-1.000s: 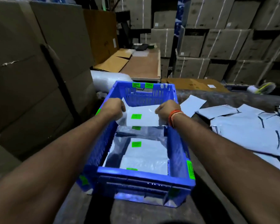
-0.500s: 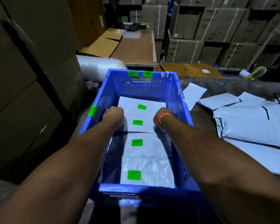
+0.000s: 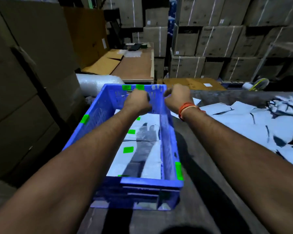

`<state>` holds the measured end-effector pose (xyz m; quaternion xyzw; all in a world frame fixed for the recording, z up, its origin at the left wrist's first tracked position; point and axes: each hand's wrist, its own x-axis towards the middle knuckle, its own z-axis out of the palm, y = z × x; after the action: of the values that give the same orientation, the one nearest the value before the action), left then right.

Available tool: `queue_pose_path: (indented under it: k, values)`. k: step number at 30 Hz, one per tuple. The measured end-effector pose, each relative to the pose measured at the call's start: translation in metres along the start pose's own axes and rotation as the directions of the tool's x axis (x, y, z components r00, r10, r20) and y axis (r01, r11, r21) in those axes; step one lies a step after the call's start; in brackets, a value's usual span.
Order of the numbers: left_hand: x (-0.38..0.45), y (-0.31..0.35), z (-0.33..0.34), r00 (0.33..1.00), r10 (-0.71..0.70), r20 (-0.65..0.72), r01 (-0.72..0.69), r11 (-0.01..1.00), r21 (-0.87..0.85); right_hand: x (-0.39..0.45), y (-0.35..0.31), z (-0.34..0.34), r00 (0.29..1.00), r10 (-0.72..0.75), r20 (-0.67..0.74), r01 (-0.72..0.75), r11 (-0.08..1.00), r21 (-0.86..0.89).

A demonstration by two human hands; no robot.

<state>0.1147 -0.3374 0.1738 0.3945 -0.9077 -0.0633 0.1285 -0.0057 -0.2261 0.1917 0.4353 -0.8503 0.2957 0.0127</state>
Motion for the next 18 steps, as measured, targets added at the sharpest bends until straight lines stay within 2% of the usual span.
queue_pose_path:
  k: [4,9,13,18]
  values:
    - [-0.003,0.081,-0.008,0.997,0.036,-0.07,-0.039,0.998,-0.039,-0.011,0.089,-0.048,0.999,0.045,-0.002,-0.045,0.998,-0.035]
    - [-0.007,0.186,0.017,0.996,0.038,-0.086,-0.047,0.992,-0.113,-0.045,0.225,-0.087,0.988,0.103,0.115,-0.09,0.99,-0.112]
    - [-0.03,0.248,0.085,0.993,0.09,0.071,-0.083,0.992,-0.098,-0.08,0.318,-0.09,0.958,0.109,0.265,-0.065,0.983,-0.17]
    - [-0.09,0.293,0.178,0.924,0.187,0.335,-0.127,0.973,-0.192,-0.127,0.388,-0.077,0.872,0.006,0.489,0.132,0.96,-0.248]
